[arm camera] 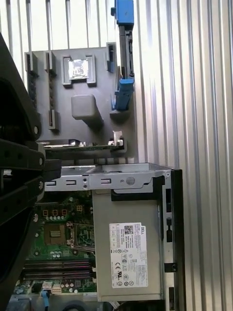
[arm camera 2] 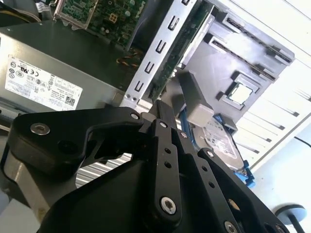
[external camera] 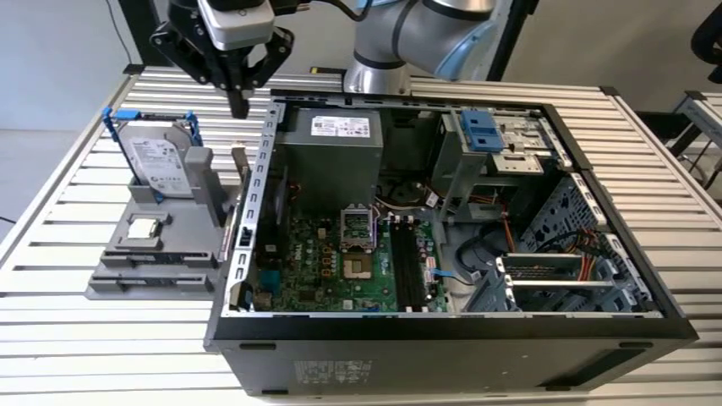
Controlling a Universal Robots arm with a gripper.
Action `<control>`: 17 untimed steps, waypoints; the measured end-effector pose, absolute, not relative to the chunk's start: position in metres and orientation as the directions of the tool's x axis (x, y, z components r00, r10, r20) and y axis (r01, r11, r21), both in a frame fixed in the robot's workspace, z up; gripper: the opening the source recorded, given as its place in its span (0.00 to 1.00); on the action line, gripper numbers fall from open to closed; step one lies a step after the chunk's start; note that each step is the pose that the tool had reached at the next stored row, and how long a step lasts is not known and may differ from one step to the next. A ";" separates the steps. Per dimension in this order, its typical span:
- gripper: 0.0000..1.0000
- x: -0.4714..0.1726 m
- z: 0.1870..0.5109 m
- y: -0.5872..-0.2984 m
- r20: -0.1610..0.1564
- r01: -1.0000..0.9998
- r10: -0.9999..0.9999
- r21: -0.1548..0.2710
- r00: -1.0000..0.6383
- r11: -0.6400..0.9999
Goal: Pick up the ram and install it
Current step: 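Reach for the ram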
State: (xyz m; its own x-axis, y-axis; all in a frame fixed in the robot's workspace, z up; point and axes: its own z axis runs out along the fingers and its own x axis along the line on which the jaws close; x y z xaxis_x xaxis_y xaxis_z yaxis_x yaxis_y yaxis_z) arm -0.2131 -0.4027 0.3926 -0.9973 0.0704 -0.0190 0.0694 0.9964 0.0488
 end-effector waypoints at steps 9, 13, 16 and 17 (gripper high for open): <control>0.00 -0.233 0.393 -0.404 -0.019 0.068 0.069 0.049 -0.997 0.996; 0.00 -0.244 0.393 -0.404 -0.019 0.067 0.068 0.049 -0.997 0.997; 0.00 -0.253 0.393 -0.405 -0.019 0.066 0.067 0.049 -0.998 0.997; 0.00 -0.255 0.393 -0.405 -0.019 0.066 0.067 0.049 -0.998 0.997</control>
State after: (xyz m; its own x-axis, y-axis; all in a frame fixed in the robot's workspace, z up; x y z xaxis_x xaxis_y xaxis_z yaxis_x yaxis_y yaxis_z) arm -0.2552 -0.4051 0.3926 -0.9976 0.0668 -0.0190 0.0658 0.9966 0.0487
